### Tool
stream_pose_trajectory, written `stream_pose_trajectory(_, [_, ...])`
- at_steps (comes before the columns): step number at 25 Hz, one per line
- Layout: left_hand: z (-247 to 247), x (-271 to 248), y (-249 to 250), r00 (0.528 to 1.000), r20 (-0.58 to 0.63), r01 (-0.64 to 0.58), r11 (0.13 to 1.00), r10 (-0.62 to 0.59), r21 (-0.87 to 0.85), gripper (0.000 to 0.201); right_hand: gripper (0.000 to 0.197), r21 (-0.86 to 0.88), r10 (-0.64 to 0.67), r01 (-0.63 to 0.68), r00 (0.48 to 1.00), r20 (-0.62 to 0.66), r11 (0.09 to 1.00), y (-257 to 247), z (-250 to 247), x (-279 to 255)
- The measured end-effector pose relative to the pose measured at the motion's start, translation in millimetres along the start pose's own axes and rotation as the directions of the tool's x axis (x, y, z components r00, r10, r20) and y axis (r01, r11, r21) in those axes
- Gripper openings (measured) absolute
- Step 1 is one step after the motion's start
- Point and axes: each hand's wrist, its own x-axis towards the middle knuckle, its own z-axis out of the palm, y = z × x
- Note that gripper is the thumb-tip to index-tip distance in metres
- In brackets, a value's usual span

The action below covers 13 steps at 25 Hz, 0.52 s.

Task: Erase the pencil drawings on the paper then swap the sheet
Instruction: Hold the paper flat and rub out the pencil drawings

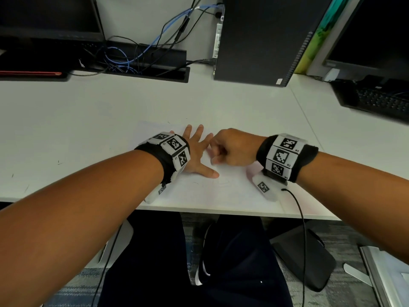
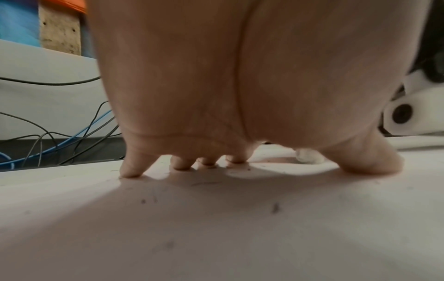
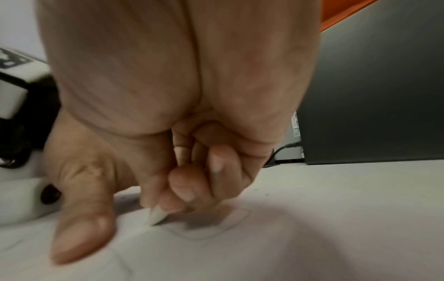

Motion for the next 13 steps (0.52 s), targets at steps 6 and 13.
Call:
stream_pose_trajectory(6, [-2.3,-0.5,1.4,1.0,0.018,0.013,1.0,-0.014,0.019,0.125,0.025,0.037,0.086,-0.082,0.988,-0.127,0.996,11.3,-10.1,1.4])
stream_pose_trajectory(13, [-2.5,-0.5,1.5,0.999,0.025,0.019,1.0,-0.02,0.02,0.125,0.019,0.045,0.139,-0.134,0.979,-0.147,0.99,18.9,-14.8,6.0])
